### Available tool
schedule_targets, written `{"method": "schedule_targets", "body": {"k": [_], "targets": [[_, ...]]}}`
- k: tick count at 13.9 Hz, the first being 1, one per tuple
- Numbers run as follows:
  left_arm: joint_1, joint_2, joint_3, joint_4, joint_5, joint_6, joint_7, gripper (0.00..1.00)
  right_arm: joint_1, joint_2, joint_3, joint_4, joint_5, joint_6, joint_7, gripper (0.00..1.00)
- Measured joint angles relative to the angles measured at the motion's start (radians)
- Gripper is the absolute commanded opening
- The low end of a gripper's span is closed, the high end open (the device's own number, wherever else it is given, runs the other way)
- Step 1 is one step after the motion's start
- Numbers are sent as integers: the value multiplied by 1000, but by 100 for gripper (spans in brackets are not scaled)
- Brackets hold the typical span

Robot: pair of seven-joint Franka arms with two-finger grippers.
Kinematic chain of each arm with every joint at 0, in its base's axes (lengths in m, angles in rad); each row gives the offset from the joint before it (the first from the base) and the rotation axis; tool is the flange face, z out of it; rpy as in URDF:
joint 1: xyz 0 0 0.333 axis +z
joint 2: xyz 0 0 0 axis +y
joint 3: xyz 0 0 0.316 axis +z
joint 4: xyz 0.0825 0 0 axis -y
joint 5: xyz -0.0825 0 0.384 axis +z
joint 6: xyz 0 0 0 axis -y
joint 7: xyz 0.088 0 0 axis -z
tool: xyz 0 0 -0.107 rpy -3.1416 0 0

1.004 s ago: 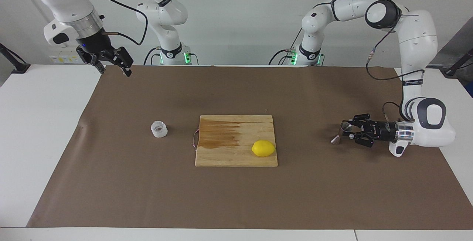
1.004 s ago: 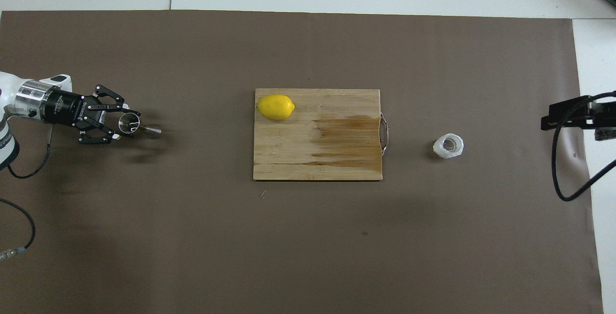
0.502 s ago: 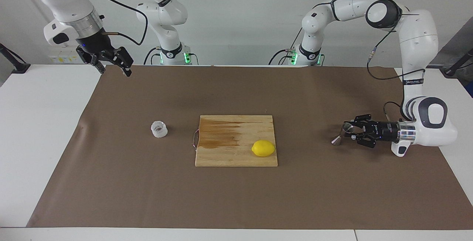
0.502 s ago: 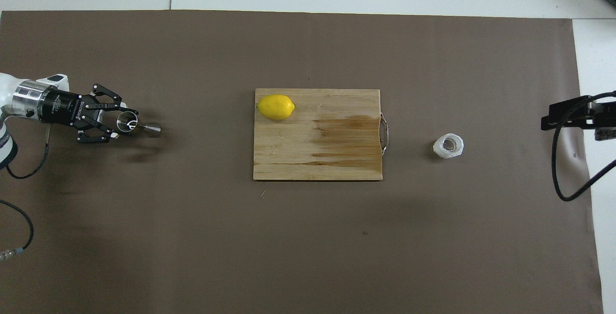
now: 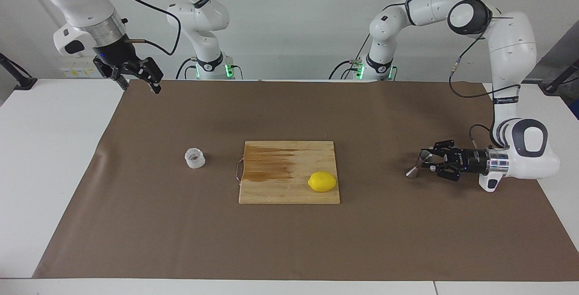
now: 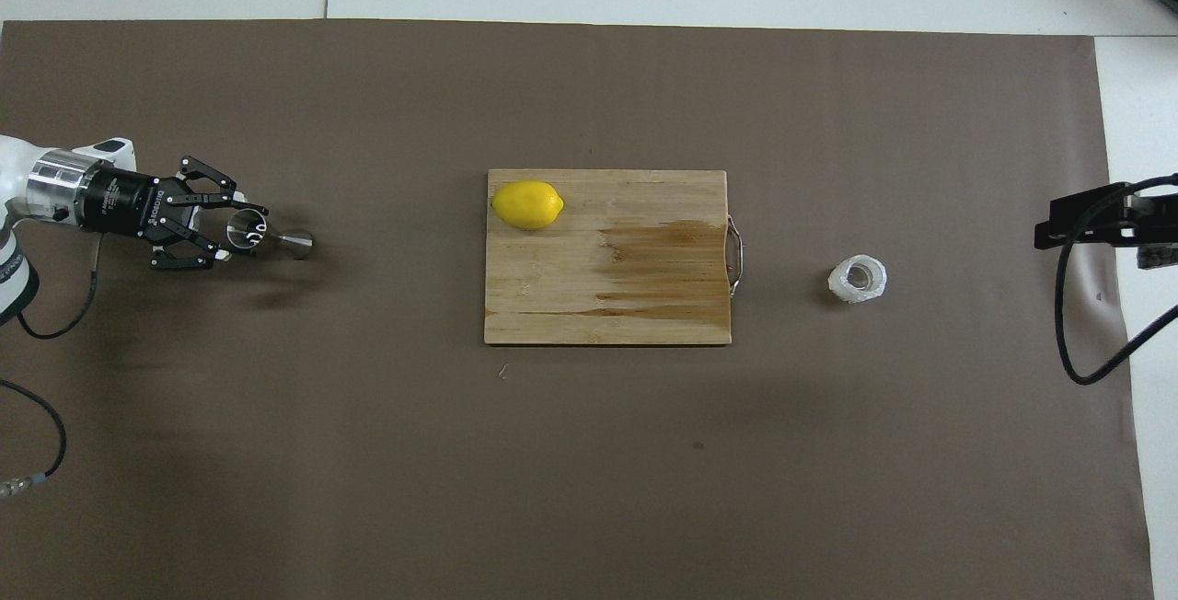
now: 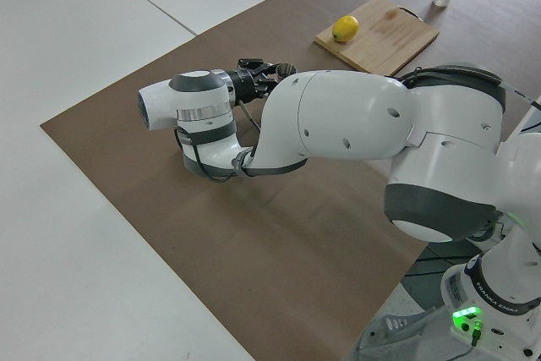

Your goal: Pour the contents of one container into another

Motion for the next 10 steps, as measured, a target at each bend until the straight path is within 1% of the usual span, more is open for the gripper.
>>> {"method": "schedule_targets", "body": {"k": [3,5,7,10], "targets": [[0,-2,-23,0,-18,0,-7,0,0,0,0,0,0,0,0,100],[0,-12,-42,0,-55,-3,-14,0,0,0,0,0,0,0,0,100],[-3,-36,-59,-10,-104,-6,-23,0,0,0,0,0,0,0,0,100],[-39,-94,-68,-64,-196,-7,-31,0,0,0,0,0,0,0,0,100]]}}
